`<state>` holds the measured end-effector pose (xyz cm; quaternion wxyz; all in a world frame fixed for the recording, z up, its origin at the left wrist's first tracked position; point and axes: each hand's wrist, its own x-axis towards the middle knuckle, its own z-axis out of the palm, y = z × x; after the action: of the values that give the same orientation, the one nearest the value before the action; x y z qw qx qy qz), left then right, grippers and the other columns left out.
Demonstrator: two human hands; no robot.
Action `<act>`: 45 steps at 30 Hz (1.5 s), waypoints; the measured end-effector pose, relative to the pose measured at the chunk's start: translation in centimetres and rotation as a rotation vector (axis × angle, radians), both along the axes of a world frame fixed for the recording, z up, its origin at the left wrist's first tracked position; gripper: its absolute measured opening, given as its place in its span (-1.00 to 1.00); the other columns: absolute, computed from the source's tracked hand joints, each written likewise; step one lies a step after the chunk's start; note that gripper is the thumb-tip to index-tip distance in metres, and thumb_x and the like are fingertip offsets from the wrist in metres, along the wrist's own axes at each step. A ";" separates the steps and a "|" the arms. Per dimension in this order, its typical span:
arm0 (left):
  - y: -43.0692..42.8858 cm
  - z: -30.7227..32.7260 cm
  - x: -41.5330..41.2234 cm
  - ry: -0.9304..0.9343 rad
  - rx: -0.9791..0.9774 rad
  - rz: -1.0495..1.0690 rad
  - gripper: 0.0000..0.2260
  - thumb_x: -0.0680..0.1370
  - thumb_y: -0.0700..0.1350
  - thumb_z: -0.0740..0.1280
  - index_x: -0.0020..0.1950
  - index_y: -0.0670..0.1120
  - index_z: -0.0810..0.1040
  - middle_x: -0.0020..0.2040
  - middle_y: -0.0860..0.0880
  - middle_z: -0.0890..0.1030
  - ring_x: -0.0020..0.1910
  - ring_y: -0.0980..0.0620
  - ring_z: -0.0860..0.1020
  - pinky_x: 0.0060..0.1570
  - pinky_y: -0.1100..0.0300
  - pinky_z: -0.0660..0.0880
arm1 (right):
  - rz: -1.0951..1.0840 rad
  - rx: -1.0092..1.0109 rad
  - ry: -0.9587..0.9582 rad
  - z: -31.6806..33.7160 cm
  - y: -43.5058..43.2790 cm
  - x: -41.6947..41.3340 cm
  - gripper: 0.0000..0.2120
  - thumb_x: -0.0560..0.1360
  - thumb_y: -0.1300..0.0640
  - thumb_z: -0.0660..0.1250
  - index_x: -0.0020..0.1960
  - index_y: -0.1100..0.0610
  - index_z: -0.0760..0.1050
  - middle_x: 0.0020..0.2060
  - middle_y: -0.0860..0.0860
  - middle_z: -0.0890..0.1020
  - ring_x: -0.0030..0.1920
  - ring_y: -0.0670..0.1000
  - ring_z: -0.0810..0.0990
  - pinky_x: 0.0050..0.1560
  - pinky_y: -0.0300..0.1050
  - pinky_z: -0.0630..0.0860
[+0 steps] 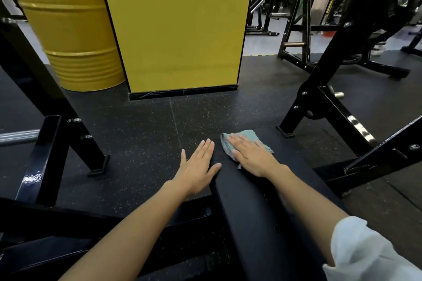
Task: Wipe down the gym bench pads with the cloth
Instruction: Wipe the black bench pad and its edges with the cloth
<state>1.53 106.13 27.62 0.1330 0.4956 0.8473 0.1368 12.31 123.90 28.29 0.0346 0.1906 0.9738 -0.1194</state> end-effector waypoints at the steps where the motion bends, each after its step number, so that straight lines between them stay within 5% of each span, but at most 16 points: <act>1: 0.2 0.0 -0.1 0.012 -0.010 -0.010 -0.41 0.69 0.14 -0.01 0.62 -0.05 -0.18 0.62 0.07 -0.21 0.57 0.15 -0.25 0.51 -0.19 -0.27 | -0.027 0.007 -0.003 0.0 0.8 0.5 -0.51 0.71 -0.05 -0.09 0.62 -0.08 -0.08 0.59 -0.17 -0.05 0.58 -0.12 -0.11 0.55 0.07 -0.12; 8: 1.8 -0.6 -1.0 0.052 -0.057 -0.057 -0.39 0.68 0.19 -0.07 0.62 -0.05 -0.21 0.61 0.08 -0.25 0.56 0.15 -0.27 0.50 -0.22 -0.28 | -0.186 0.014 0.001 -0.5 1.3 -0.2 -0.50 0.70 -0.04 -0.10 0.62 -0.04 -0.07 0.60 -0.14 -0.06 0.59 -0.05 -0.12 0.54 0.14 -0.16; 21: 1.7 -1.2 -2.3 -0.002 -0.050 -0.087 -0.26 0.61 0.29 -0.01 0.59 -0.03 -0.31 0.58 0.12 -0.34 0.53 0.19 -0.33 0.52 -0.21 -0.23 | 0.042 -0.010 0.071 -0.5 -0.7 -2.6 -0.53 0.71 -0.01 -0.08 0.60 -0.14 -0.03 0.58 -0.22 -0.01 0.57 -0.16 -0.10 0.54 0.01 -0.15; 34: 1.6 -1.5 -3.1 -0.065 -0.042 -0.123 -0.29 0.58 0.34 -0.05 0.61 0.08 -0.25 0.56 0.24 -0.31 0.50 0.26 -0.37 0.51 -0.22 -0.25 | -0.203 0.011 0.034 -0.9 4.5 0.1 -0.52 0.70 0.00 -0.08 0.61 -0.10 -0.05 0.59 -0.17 -0.03 0.59 -0.08 -0.12 0.54 0.08 -0.16; 45: 1.9 -0.1 -3.2 -0.011 -0.141 -0.128 -0.43 0.67 0.22 -0.09 0.61 0.08 -0.20 0.58 0.23 -0.25 0.53 0.24 -0.30 0.50 -0.23 -0.25 | 0.027 -0.001 0.075 -0.8 0.6 -1.0 -0.52 0.70 -0.07 -0.07 0.60 -0.14 -0.04 0.58 -0.22 -0.02 0.58 -0.14 -0.11 0.54 0.00 -0.15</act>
<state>-1.71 108.05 27.47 0.1809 0.5372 0.8208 0.0707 11.28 124.48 27.47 -0.0002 0.1727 0.9768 -0.1263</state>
